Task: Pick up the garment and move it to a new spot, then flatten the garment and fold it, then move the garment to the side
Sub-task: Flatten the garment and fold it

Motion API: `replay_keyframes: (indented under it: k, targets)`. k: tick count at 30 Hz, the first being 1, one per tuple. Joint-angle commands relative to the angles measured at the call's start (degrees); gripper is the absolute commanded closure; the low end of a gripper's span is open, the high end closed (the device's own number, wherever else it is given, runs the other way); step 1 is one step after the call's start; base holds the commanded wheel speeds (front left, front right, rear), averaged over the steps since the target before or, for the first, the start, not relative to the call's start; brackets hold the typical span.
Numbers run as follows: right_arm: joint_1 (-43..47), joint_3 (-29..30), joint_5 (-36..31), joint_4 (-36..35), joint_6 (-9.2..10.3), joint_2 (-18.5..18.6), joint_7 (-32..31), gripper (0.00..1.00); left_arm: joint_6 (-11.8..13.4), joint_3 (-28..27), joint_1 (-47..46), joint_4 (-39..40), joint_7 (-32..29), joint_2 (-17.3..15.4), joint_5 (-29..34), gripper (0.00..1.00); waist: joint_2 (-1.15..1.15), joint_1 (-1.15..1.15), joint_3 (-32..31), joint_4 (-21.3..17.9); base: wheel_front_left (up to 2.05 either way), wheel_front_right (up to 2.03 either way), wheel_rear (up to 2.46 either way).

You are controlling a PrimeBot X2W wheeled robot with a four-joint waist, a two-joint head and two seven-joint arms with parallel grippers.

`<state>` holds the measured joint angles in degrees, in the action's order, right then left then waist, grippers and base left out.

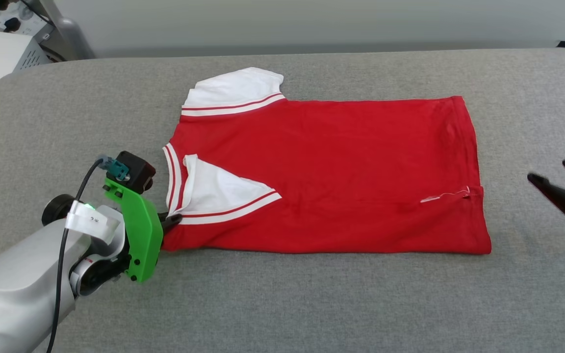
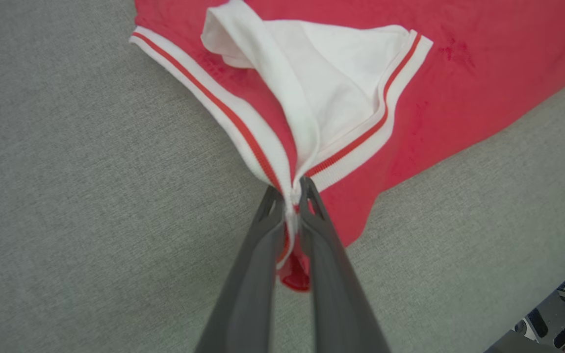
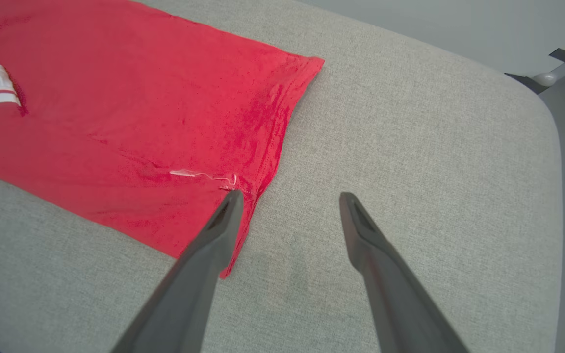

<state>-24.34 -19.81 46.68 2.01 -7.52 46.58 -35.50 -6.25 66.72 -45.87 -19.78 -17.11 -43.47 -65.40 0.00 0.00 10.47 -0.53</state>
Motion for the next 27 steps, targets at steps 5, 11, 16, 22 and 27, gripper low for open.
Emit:
replay_keyframes:
  k: [5, 11, 16, 22, 27]
  targets:
    - [2.23, -1.37, 0.64, 0.29, 0.03, -0.91, -7.66, 0.00, 1.58, 0.08, -0.15, 3.35, 0.25, -0.58, 1.73, 1.00, 0.00, 0.00, 0.69, 1.29, 0.00, 0.00, 0.00]
    - [2.52, -4.21, -1.90, 6.51, 0.03, -6.12, -8.35, 0.00, 2.64, 0.22, -1.25, 5.83, 0.20, -0.35, 3.06, 1.00, 0.00, 0.00, 3.13, 2.70, 0.00, 0.00, 0.00]
    - [2.05, -6.68, -3.53, 13.06, 0.03, -9.39, -5.17, 0.00, 2.78, 0.34, -1.64, 6.03, 0.49, -0.05, 3.66, 1.00, 0.00, 0.00, 4.64, 3.29, 0.00, 0.00, 0.00]
    - [2.56, -11.30, -2.21, 18.62, 0.03, -12.20, -0.89, 0.00, 2.58, 0.63, -1.39, 5.22, 0.92, 0.01, 3.90, 1.00, 0.00, 0.00, 5.24, 3.28, 0.00, 0.00, 0.00]
    - [1.53, -14.64, -0.77, 19.61, 0.03, -12.18, 3.91, 1.00, 2.36, 0.99, -0.41, 4.25, 1.38, 0.06, 3.61, 1.00, 0.00, 0.00, 4.80, 2.64, 0.00, 0.00, 0.00]
